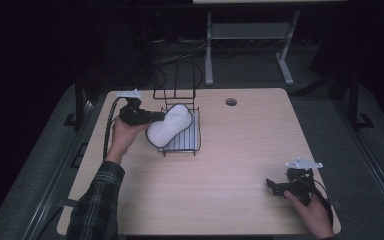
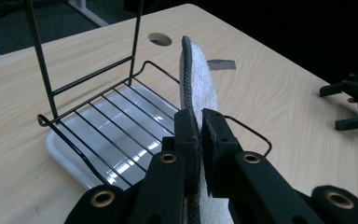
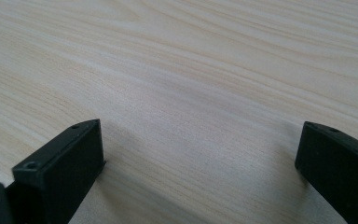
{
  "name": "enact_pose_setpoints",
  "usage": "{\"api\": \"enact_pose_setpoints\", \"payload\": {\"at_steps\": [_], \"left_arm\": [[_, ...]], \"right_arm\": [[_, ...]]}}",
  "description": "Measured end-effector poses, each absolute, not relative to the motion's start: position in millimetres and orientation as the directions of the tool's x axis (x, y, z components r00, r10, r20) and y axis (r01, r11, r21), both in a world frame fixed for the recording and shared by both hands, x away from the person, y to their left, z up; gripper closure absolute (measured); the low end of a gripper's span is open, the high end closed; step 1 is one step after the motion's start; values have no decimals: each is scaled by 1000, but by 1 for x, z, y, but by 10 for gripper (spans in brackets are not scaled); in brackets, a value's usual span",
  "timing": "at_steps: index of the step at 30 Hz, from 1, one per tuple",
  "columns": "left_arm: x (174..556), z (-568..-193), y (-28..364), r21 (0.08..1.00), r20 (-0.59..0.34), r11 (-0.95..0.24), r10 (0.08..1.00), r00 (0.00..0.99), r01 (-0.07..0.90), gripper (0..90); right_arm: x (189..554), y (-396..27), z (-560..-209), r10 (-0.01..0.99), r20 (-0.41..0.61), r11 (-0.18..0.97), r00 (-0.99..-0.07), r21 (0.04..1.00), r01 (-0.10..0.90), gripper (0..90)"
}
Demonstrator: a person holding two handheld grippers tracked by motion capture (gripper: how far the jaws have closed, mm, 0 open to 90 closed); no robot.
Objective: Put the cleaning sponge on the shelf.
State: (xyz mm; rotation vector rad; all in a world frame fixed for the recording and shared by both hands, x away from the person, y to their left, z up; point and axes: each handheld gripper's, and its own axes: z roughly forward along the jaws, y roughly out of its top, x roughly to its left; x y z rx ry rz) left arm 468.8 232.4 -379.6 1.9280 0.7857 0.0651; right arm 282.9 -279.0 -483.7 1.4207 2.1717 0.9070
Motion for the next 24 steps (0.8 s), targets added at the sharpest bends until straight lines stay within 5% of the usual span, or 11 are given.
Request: {"api": "enact_pose_setpoints", "payload": {"at_steps": [24], "left_arm": [[496, -405, 218, 785, -314, -290, 574, 756, 547, 832]], "right_arm": [[283, -279, -484, 912, 26, 276, -410, 699, 659, 6]]}}
